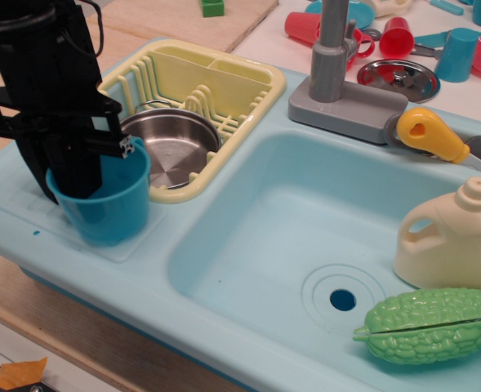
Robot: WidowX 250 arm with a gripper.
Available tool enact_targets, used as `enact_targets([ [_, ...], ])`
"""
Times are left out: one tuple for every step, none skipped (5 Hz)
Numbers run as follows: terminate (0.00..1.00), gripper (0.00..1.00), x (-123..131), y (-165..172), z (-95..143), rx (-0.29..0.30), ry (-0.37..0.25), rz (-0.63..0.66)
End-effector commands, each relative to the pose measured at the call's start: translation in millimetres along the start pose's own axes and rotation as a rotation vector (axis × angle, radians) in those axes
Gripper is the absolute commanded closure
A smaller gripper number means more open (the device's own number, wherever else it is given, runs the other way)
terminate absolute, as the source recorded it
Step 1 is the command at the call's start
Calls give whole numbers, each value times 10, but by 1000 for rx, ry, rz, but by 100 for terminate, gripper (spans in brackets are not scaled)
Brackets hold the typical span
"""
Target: Put cup into pot or pan
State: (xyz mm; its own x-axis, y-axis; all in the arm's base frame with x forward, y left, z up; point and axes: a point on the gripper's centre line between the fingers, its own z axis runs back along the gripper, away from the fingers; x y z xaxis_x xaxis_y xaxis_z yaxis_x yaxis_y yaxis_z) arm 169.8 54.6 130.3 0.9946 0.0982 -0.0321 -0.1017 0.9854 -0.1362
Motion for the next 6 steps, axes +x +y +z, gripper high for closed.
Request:
enact_targets([
  [0, 100, 365, -39, 262, 46, -97, -88],
  [0, 100, 624, -66, 330, 61, -92, -137],
  [0, 100, 809, -26, 341, 63, -90, -161],
  [0, 100, 950, 32, 236, 38, -57, -177],
  [0, 0, 989, 62, 162, 9, -31, -180],
  [0, 0, 989, 62, 162, 9, -31, -180],
])
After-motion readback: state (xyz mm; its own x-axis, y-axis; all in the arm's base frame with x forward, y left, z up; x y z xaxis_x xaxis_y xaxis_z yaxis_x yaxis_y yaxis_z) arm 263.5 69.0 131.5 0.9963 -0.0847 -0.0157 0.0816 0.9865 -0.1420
